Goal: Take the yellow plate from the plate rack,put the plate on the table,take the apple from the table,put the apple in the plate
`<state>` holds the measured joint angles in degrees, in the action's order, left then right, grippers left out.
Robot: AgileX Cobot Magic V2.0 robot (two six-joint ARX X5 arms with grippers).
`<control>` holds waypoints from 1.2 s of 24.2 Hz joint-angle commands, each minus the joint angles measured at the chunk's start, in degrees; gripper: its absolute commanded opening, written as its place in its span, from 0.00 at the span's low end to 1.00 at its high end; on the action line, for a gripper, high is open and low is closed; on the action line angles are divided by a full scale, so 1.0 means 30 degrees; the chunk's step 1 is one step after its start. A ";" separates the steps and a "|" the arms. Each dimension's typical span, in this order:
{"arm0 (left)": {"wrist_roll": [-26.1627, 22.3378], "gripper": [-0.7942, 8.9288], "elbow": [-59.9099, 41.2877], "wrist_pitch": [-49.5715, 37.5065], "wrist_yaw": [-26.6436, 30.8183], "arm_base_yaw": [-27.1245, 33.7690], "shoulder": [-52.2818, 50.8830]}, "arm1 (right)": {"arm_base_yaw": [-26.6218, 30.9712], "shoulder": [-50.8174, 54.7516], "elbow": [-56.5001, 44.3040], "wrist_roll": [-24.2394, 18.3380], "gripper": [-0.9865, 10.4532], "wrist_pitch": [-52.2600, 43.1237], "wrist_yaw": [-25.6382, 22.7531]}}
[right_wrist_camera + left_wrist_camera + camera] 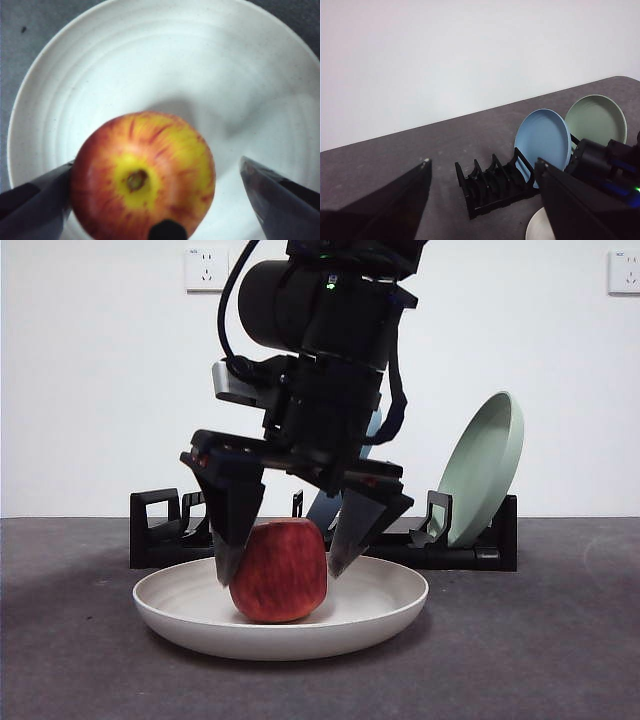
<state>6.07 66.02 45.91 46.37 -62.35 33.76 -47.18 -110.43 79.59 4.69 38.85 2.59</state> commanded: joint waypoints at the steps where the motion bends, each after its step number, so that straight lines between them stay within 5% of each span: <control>1: 0.0153 0.44 -0.0102 0.0022 0.0022 0.0066 0.0197 | -0.0029 0.0437 0.0452 -0.0051 0.56 0.0022 0.0000; 14: -0.0109 0.44 -0.0102 -0.0160 -0.0058 0.0066 0.3891 | 0.1515 0.6725 0.0546 -0.0080 0.54 0.0903 -0.0015; 18: -0.0852 0.43 -0.0102 -0.0321 -0.0087 0.0066 0.5661 | 0.2186 0.8867 0.0546 -0.0102 0.33 0.1996 -0.0066; 21: -0.1887 0.23 -0.0102 -0.0554 -0.0539 0.0066 0.6863 | 0.2849 1.0214 0.0546 -0.0379 0.17 0.3082 -0.0058; 23: -0.2703 0.06 -0.0102 -0.0765 -0.1617 0.0080 0.7730 | 0.3417 1.1081 0.0546 -0.0998 0.07 0.4095 -0.0066; 29: -0.4561 0.07 -0.0109 -0.1290 -0.8772 0.2630 0.9377 | 0.5610 1.2808 0.0444 -0.1610 0.07 0.6411 -0.0918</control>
<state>-6.46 66.00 42.35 20.45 -54.54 61.87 -30.26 -72.01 81.23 0.38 58.35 -0.01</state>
